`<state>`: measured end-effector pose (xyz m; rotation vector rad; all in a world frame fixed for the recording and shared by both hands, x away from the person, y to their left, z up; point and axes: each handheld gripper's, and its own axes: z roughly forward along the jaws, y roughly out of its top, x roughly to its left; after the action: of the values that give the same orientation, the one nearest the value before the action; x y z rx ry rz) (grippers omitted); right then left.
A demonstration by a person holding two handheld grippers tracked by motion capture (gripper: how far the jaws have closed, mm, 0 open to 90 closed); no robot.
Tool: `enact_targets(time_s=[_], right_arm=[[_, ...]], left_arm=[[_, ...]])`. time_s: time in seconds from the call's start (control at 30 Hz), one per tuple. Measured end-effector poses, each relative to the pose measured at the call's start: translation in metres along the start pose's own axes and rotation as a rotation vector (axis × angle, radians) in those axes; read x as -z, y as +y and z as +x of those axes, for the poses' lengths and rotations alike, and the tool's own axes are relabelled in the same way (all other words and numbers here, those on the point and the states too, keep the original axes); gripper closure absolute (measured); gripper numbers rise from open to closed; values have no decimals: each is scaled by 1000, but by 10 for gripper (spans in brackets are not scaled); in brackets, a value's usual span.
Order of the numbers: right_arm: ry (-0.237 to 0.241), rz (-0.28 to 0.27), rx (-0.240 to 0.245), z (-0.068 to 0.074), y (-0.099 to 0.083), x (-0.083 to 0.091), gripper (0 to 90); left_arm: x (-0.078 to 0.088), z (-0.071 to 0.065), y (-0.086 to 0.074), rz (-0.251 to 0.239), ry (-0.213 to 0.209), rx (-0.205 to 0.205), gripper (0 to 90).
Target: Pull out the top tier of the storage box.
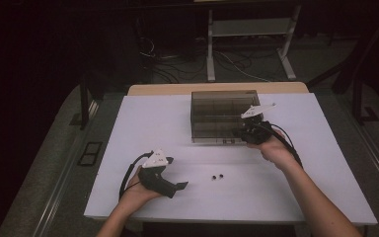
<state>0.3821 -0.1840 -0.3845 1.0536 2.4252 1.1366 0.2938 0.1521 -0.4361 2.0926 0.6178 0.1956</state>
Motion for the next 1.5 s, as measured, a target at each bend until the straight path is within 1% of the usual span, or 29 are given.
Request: enact_targets(time_s=[0.23,0.33,0.7,0.73,0.93,1.03,1.17,1.27,1.3,1.43,1.5], right_arm=[[-1,-1,11,1,-1,1,888],[3,2,5,2,-2,1,889],[6,13,14,6,-4,3,889],[6,11,22,6,-4,3,889],[9,18,21,8,-5,4,889],[8,20,31,9,-6,4,889],[10,19,30,9,-6,4,887],[20,-4,24,8,-5,5,884],[26,-9,18,9,-5,6,865],[37,-39,18,8,-2,13,863],[44,-51,13,8,-1,17,843]], left_arm=[[0,0,0,-1,0,2,0],[0,0,0,-1,0,1,0],[1,0,0,-3,0,2,0],[1,0,0,-4,1,1,0],[1,0,0,-4,1,2,0],[1,0,0,-4,1,2,0],[1,0,0,-4,1,2,0],[1,0,0,-5,1,6,0],[1,0,0,-6,1,8,0],[1,0,0,-7,-1,9,0],[1,0,1,-6,-1,8,0]])
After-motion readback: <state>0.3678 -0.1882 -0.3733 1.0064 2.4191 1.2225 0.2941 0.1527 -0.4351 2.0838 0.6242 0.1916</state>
